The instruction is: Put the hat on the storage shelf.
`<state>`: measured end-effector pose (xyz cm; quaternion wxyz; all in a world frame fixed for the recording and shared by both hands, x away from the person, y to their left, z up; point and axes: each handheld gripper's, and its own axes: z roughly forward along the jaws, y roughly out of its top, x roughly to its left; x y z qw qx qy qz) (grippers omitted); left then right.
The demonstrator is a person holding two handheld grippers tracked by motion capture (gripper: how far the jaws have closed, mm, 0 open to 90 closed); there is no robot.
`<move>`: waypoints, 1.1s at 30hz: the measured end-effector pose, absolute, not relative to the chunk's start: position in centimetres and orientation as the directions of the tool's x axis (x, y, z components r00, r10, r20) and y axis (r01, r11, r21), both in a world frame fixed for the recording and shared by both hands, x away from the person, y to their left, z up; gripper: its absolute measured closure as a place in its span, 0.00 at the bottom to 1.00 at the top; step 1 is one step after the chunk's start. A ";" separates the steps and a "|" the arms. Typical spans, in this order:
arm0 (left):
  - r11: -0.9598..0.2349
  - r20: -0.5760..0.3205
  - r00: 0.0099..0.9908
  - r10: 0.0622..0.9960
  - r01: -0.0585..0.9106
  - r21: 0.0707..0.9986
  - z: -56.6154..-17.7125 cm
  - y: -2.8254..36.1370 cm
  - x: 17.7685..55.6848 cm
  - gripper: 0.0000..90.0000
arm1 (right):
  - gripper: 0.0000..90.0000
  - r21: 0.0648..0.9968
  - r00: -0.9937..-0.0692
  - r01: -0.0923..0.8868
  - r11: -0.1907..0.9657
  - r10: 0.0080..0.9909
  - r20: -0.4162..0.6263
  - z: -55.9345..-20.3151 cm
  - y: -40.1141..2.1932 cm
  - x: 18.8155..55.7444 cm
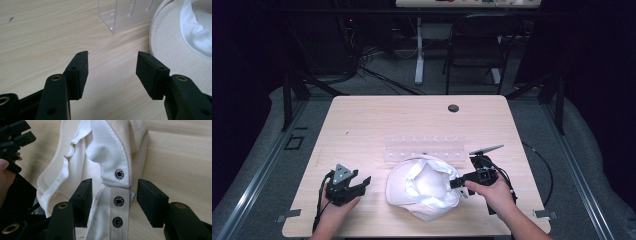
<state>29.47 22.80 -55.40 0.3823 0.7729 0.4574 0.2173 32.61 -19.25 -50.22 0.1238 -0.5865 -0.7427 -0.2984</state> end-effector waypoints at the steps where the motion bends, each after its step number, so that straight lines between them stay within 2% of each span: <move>1: -0.289 -0.014 0.487 0.873 0.541 0.790 -55.4 22.8 29.5 0.49 | 0.52 0.303 -0.292 0.942 0.144 0.795 0.532 -50.4 -19.1 32.7; 7: -0.290 -0.014 0.489 0.872 0.541 0.789 -55.4 22.8 29.5 0.49 | 0.52 0.266 -0.293 0.949 0.171 0.793 0.534 -51.3 -18.3 32.8; 10: -0.287 -0.017 0.487 0.873 0.541 0.790 -55.4 22.8 29.5 0.49 | 0.52 0.270 -0.275 0.952 0.145 0.794 0.543 -51.4 -17.9 32.7; 11: -0.288 -0.015 0.488 0.873 0.540 0.790 -55.4 22.8 29.5 0.49 | 0.52 0.261 -0.288 0.951 0.168 0.788 0.544 -51.2 -18.0 32.8; 17: -0.288 -0.016 0.487 0.873 0.542 0.790 -55.4 22.8 29.5 0.49 | 0.53 0.283 -0.276 0.950 0.130 0.769 0.576 -49.4 -18.1 32.7; 19: -0.288 -0.015 0.487 0.873 0.541 0.790 -55.4 22.8 29.5 0.49 | 0.55 0.290 -0.301 0.944 0.156 0.762 0.573 -48.8 -18.2 32.8; 22: -0.288 -0.015 0.487 0.873 0.540 0.791 -55.4 22.8 29.5 0.49 | 0.64 0.305 -0.298 0.942 0.138 0.763 0.574 -48.2 -17.8 32.7; 28: -0.289 -0.014 0.487 0.873 0.541 0.790 -55.4 22.8 29.5 0.49 | 0.79 0.309 -0.330 0.934 0.179 0.762 0.557 -47.7 -17.5 32.9; 33: -0.289 -0.014 0.487 0.873 0.541 0.790 -55.5 22.7 29.5 0.49 | 0.84 0.291 -0.327 0.938 0.189 0.766 0.553 -47.6 -17.2 33.0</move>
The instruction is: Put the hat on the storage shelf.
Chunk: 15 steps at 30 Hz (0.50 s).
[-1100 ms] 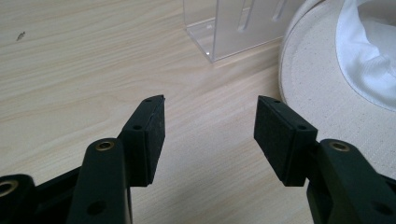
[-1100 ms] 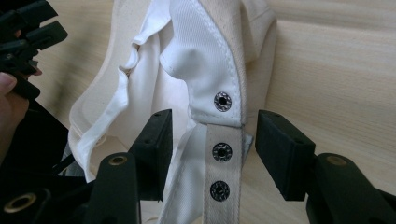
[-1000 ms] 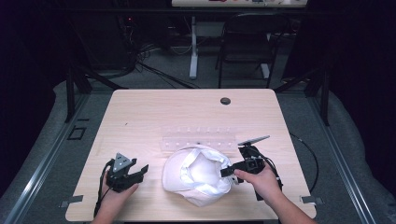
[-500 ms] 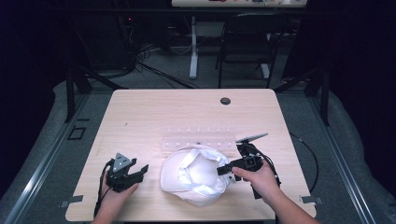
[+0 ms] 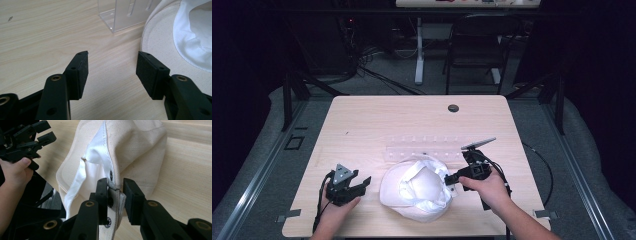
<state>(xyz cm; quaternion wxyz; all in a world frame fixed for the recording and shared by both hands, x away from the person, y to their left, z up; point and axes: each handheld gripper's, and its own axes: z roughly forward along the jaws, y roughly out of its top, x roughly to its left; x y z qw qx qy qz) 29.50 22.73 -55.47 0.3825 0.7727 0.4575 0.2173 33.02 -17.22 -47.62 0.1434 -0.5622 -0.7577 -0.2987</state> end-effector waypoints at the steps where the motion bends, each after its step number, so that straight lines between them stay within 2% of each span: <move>1: -0.291 -0.012 0.489 0.872 0.540 0.790 -55.5 22.7 29.5 0.49 | 0.84 0.295 -0.325 0.937 0.186 0.771 0.548 -47.6 -17.1 33.0; 10: -0.293 -0.010 0.488 0.873 0.540 0.789 -55.5 22.7 29.5 0.49 | 0.87 0.296 -0.352 0.927 0.228 0.800 0.486 -46.5 -17.1 33.5; 14: -0.289 -0.013 0.485 0.874 0.543 0.788 -55.5 22.7 29.5 0.49 | 0.87 0.311 -0.318 0.933 0.181 0.820 0.476 -46.3 -17.1 33.6; 15: -0.289 -0.014 0.485 0.874 0.544 0.788 -55.5 22.8 29.5 0.49 | 0.88 0.291 -0.324 0.935 0.201 0.817 0.477 -46.2 -17.3 33.8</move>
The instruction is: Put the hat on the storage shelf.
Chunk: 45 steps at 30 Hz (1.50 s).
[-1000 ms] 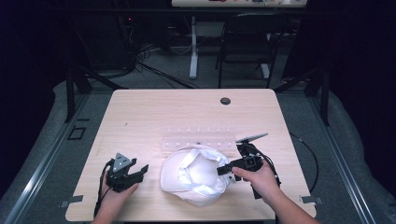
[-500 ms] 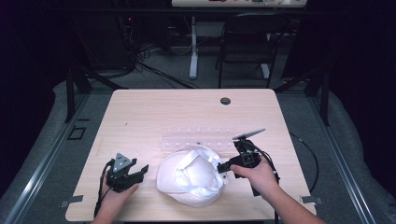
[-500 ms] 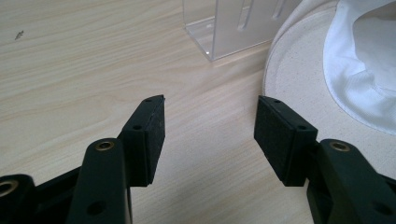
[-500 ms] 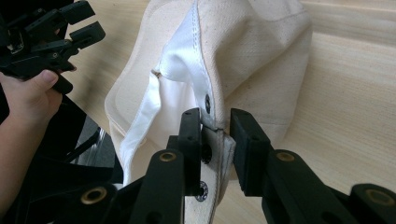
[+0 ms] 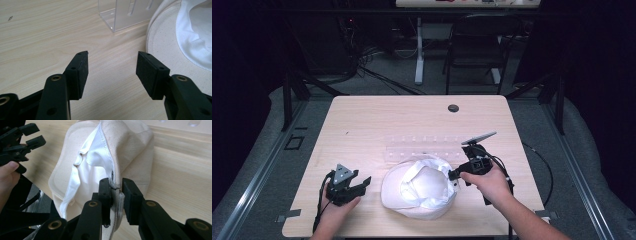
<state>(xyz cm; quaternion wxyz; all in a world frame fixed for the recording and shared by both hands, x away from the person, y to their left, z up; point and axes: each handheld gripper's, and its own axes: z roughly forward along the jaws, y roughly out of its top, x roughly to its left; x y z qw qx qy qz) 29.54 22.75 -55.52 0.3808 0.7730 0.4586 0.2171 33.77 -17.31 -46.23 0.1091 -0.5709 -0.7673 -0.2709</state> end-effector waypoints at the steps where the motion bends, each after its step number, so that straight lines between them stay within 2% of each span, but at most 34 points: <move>1: -0.290 -0.013 0.485 0.874 0.543 0.788 -55.5 22.8 29.5 0.49 | 0.89 0.293 -0.312 0.938 0.184 0.816 0.486 -46.3 -17.3 33.8; 10: -0.287 -0.014 0.483 0.875 0.543 0.789 -55.6 22.7 29.5 0.49 | 0.90 0.307 -0.314 0.934 0.182 0.831 0.460 -45.4 -17.7 33.9; 13: -0.286 -0.015 0.483 0.875 0.543 0.789 -55.6 22.7 29.5 0.49 | 0.91 0.313 -0.274 0.941 0.131 0.837 0.473 -44.9 -17.8 33.8; 17: -0.289 -0.016 0.485 0.874 0.546 0.787 -55.6 22.7 29.5 0.49 | 0.91 0.307 -0.301 0.936 0.172 0.843 0.447 -44.3 -18.0 34.0; 26: -0.288 -0.015 0.484 0.875 0.546 0.787 -55.6 22.7 29.5 0.49 | 0.91 0.338 -0.307 0.926 0.168 0.855 0.418 -42.7 -18.0 34.1; 45: -0.295 -0.010 0.489 0.872 0.542 0.787 -55.6 22.6 29.5 0.49 | 0.91 0.329 -0.307 0.927 0.181 0.870 0.385 -39.5 -18.2 34.2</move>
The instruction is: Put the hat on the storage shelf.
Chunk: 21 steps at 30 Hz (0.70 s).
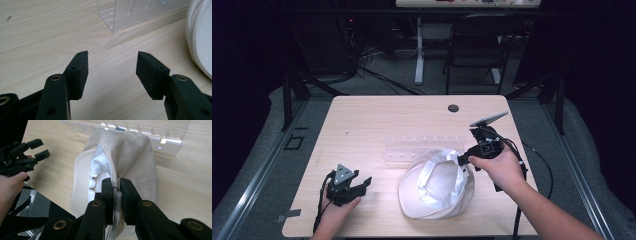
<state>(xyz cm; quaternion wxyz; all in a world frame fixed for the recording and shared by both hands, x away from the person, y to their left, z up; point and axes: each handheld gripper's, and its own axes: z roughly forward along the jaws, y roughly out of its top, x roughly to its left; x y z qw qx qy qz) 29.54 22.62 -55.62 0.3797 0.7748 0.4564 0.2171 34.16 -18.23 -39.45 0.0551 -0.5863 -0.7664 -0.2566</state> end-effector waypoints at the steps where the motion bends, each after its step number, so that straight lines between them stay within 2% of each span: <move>1: -0.295 -0.010 0.489 0.872 0.542 0.787 -55.6 22.6 29.5 0.49 | 0.91 0.329 -0.306 0.927 0.181 0.872 0.383 -39.3 -18.3 34.2; 9: -0.296 -0.008 0.489 0.872 0.541 0.787 -55.6 22.6 29.5 0.49 | 0.91 0.317 -0.296 0.932 0.175 0.873 0.387 -37.7 -18.8 33.9; 21: -0.297 -0.011 0.491 0.871 0.544 0.785 -55.6 22.5 29.5 0.49 | 0.91 0.317 -0.275 0.939 0.132 0.842 0.464 -35.8 -20.3 33.8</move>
